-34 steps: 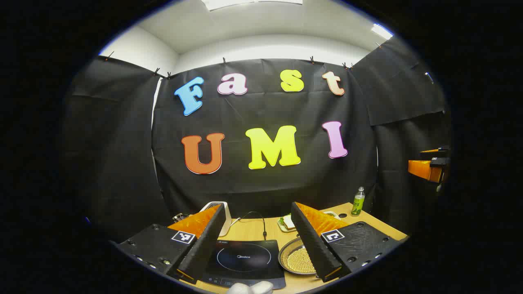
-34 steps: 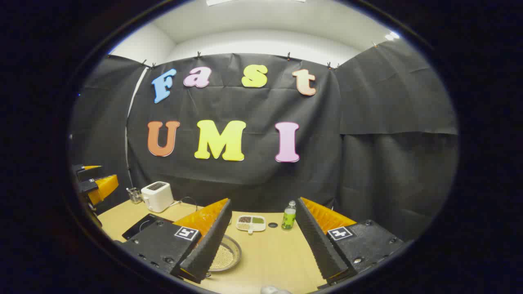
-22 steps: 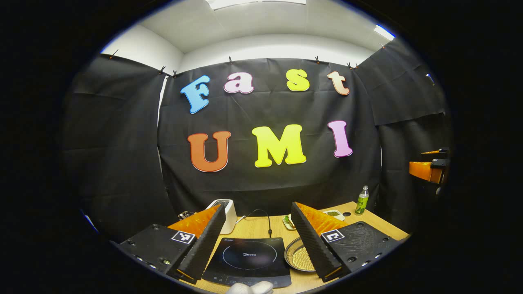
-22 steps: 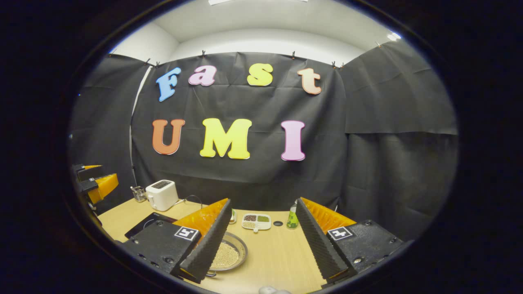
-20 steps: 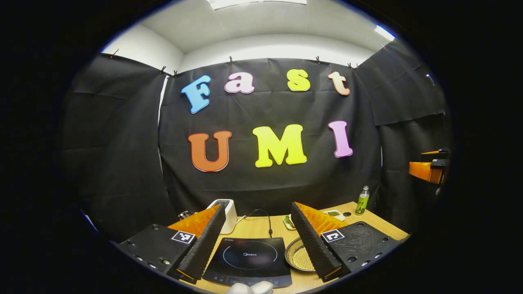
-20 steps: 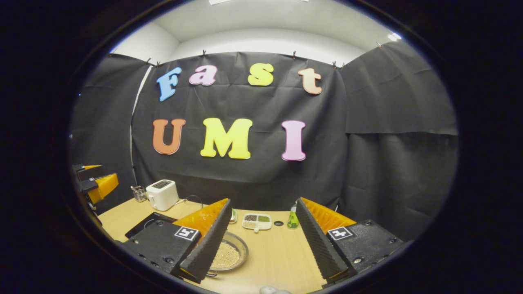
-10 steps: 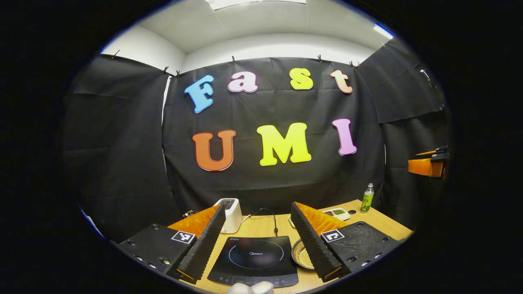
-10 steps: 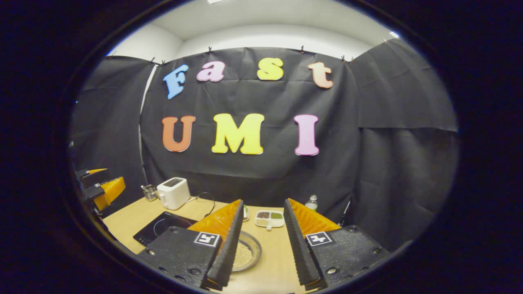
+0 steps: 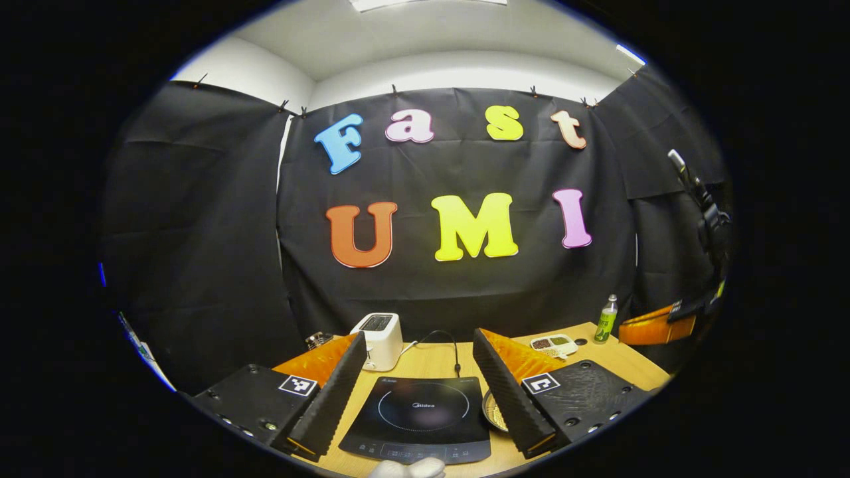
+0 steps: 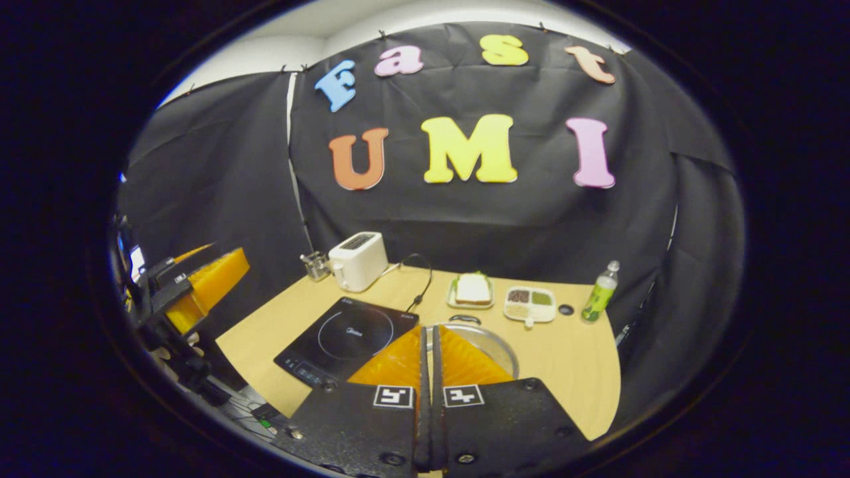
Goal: First push the handle of the pot to place it horizontally, then grasp the pot with both hands and set it on the induction cooktop.
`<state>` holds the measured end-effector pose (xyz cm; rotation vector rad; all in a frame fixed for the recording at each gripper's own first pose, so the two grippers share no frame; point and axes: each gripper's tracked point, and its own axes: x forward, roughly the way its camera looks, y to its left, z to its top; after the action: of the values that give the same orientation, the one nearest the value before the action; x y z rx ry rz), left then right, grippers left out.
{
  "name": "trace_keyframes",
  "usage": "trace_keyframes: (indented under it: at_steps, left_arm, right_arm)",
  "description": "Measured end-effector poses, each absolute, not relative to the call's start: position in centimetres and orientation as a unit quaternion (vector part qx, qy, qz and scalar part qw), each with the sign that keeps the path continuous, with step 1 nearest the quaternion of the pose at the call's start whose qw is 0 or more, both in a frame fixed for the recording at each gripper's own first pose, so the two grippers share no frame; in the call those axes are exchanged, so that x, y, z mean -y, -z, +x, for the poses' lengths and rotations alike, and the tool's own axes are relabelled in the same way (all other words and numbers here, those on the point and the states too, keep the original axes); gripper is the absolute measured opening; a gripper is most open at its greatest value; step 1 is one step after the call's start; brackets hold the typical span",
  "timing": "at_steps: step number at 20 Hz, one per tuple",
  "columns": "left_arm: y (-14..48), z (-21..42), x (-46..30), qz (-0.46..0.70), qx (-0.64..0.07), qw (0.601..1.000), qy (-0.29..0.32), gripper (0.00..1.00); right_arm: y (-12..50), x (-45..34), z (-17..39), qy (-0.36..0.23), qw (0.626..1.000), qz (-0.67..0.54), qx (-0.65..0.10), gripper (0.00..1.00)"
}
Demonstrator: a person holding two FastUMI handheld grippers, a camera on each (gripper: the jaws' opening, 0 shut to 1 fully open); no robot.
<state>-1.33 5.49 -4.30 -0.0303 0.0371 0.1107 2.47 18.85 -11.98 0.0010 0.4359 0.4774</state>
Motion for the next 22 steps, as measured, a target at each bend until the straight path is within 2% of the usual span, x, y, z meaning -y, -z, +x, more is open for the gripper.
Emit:
trace_keyframes:
  at_steps: [3, 6, 7, 8, 13, 18, 19, 21, 22]
  left_arm:
    - [4.7, -1.6, -6.2, -0.011, -0.020, 0.998, -0.066, 0.96]
    - [5.2, -1.9, -6.6, -0.016, -0.025, 0.997, -0.072, 0.96]
    - [5.4, -2.1, -6.8, -0.018, -0.027, 0.997, -0.075, 0.96]
    - [5.5, -2.1, -7.0, -0.020, -0.029, 0.996, -0.077, 0.96]
    - [6.1, -2.7, -7.4, -0.025, -0.037, 0.995, -0.085, 0.96]
    - [6.4, -3.3, -7.7, -0.027, -0.042, 0.995, -0.092, 0.96]
    - [6.4, -3.4, -7.7, -0.027, -0.043, 0.994, -0.092, 0.96]
    - [6.6, -3.6, -7.8, -0.026, -0.044, 0.994, -0.093, 0.96]
    - [6.6, -3.7, -7.8, -0.026, -0.045, 0.994, -0.094, 0.96]
  right_arm:
    - [16.8, -21.6, 1.8, -0.256, 0.930, -0.021, -0.262, 0.04]
    - [21.1, -23.5, 1.0, -0.273, 0.912, -0.045, -0.303, 0.04]
    - [22.4, -23.9, 0.8, -0.277, 0.907, -0.050, -0.314, 0.01]
    - [23.5, -24.2, 0.2, -0.280, 0.902, -0.053, -0.326, 0.04]
    - [29.5, -24.8, -1.2, -0.281, 0.878, -0.063, -0.383, 0.04]
    - [33.5, -24.0, -1.9, -0.268, 0.862, -0.076, -0.424, 0.04]
    - [34.0, -23.8, -1.9, -0.267, 0.860, -0.080, -0.427, 0.00]
    - [34.7, -23.6, -1.9, -0.265, 0.858, -0.083, -0.433, 0.04]
    - [34.9, -23.8, -2.0, -0.266, 0.856, -0.080, -0.435, 0.00]
